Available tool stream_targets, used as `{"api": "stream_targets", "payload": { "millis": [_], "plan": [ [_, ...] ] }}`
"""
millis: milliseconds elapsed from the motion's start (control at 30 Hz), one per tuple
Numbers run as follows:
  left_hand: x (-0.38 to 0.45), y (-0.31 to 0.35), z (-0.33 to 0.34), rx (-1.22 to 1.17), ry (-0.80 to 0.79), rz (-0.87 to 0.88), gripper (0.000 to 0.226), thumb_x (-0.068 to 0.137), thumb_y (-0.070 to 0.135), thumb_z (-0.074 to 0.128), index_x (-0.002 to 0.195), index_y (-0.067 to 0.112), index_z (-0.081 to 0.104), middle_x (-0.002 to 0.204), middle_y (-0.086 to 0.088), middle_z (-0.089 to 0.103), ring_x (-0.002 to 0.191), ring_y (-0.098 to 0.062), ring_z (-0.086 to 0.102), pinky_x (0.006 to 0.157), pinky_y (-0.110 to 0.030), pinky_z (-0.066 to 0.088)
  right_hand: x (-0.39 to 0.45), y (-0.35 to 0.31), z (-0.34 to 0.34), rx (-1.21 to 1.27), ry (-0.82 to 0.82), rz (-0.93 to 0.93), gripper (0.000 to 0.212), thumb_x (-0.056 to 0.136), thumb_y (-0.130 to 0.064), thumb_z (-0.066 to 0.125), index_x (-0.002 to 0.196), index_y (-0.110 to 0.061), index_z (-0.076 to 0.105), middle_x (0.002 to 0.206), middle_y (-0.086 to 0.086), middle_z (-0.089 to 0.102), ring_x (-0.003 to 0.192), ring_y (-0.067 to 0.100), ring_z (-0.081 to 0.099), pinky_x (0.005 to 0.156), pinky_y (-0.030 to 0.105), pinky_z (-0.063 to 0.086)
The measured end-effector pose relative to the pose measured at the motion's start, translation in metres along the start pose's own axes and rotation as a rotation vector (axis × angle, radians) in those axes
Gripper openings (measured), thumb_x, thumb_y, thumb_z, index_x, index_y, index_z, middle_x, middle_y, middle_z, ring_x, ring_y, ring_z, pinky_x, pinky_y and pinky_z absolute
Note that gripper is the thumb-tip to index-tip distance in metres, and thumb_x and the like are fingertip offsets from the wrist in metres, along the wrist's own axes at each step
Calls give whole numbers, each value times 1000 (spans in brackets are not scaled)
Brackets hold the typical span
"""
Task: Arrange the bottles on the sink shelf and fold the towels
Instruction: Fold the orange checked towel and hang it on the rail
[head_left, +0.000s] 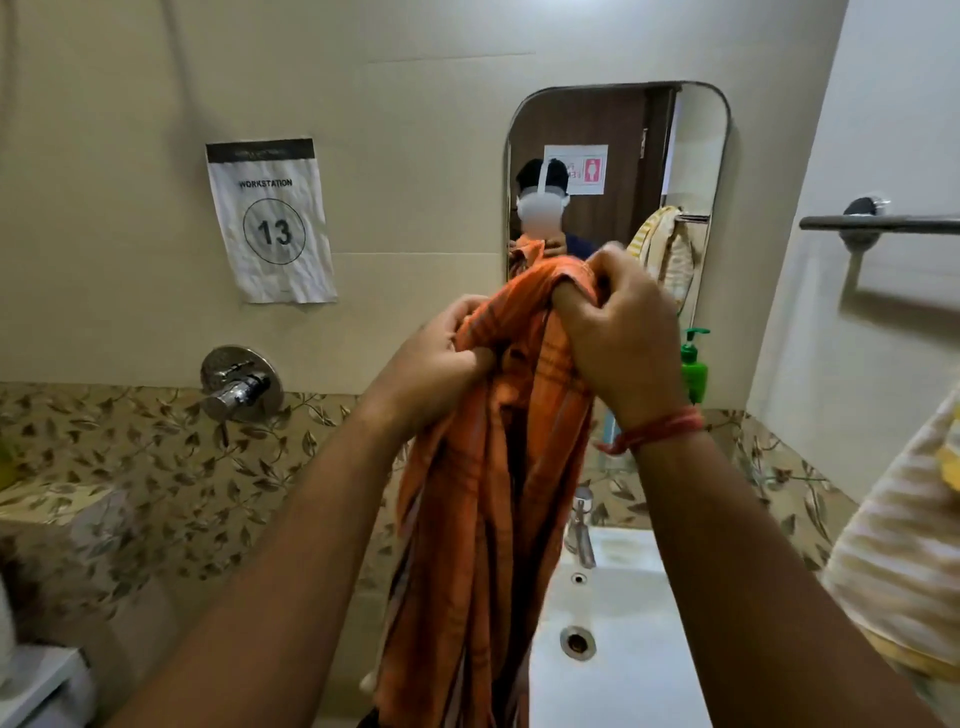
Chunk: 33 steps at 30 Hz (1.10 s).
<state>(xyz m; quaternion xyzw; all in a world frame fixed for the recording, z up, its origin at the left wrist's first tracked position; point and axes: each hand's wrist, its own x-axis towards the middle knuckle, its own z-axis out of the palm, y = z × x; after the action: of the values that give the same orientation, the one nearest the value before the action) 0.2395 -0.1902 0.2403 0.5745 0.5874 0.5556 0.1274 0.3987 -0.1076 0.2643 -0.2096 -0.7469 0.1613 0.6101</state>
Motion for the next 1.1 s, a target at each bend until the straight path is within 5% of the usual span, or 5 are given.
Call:
{"api": "stream_targets", "payload": {
  "millis": [233,367,633,867,1100],
  "plan": [
    [-2,-21,-16,412,263,137,15,97,11,60,97,21,72,87,1,67,81,-19,66,74,-28,55,37,5,-22,54,-18,147,17,88,-29,66,89,-14,57,75,-6,57,69,13,59,62,24,51],
    [-12,-19,-11,47,155,-12,9,102,18,55,99,13,62,85,-4,58,76,-22,64,71,-50,63,45,8,-25,123,35,188,17,88,-31,65,94,-17,56,81,-7,57,69,2,57,63,17,49],
    [-2,-8,40,-179,-147,35,27,99,52,48,125,44,52,113,13,71,102,0,69,80,-16,55,59,-7,-20,239,-24,151,16,89,-27,65,86,-24,50,80,-6,57,68,6,59,58,13,51],
    [5,-16,48,-150,43,40,24,95,31,50,111,27,67,93,-4,76,86,-26,73,77,-49,60,68,7,-32,258,-59,186,14,92,-28,64,94,-18,54,91,2,62,86,20,69,76,34,61],
    [0,-23,33,-157,63,-106,50,89,76,36,97,42,72,91,16,76,88,-5,73,66,-19,57,71,28,-39,130,-123,191,17,89,-32,64,94,-19,54,91,3,62,86,25,68,75,39,60]
  ]
}}
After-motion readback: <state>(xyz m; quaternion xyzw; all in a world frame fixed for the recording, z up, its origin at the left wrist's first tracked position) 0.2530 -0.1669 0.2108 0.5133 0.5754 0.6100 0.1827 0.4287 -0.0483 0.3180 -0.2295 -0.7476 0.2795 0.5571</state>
